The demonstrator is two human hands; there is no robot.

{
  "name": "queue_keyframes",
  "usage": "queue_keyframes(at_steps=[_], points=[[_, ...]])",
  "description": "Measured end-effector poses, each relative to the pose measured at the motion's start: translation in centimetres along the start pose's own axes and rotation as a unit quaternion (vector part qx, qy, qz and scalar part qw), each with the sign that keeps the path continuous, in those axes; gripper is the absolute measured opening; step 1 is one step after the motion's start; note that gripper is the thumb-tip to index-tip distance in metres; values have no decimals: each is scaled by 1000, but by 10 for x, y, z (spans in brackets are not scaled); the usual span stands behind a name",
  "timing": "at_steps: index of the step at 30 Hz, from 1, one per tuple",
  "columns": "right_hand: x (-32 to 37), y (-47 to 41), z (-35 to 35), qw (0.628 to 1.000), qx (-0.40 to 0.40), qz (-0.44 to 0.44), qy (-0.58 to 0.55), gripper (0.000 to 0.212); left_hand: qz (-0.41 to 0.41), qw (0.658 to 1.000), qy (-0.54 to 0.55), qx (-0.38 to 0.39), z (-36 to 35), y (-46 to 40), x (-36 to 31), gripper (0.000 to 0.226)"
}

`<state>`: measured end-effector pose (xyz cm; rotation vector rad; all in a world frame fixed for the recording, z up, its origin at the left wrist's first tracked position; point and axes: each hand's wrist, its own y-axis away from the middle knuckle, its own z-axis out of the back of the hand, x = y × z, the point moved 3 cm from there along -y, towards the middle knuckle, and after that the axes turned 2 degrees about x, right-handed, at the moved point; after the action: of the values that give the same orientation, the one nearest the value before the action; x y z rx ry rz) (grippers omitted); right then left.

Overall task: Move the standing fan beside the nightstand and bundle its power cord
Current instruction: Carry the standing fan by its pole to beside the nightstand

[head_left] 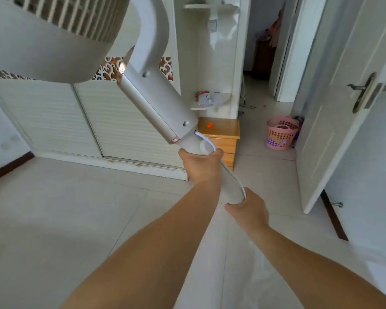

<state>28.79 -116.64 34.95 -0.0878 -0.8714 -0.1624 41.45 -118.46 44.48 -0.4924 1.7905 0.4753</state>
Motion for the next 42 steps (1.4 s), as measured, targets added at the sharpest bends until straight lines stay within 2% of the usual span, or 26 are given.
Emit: queue_keyframes(at_steps=[8,17,24,32,42], points=[[68,-117,-117,994,99,50,-1,24,-8,996,6,-93,32,-161,6,50],[164,-211,-238,979,172,105,17,24,-10,982,12,-187,89,-311,-22,47],[256,-250,-376,964,217,148,41,19,-9,964,35,-264,190,-435,-37,47],[379,-264,-516,952,234,183,69,21,-11,952,59,-299,311,-565,-78,46],[502,-287,-677,936,272,208,84,21,-1,944,56,-325,437,-717,-109,46]])
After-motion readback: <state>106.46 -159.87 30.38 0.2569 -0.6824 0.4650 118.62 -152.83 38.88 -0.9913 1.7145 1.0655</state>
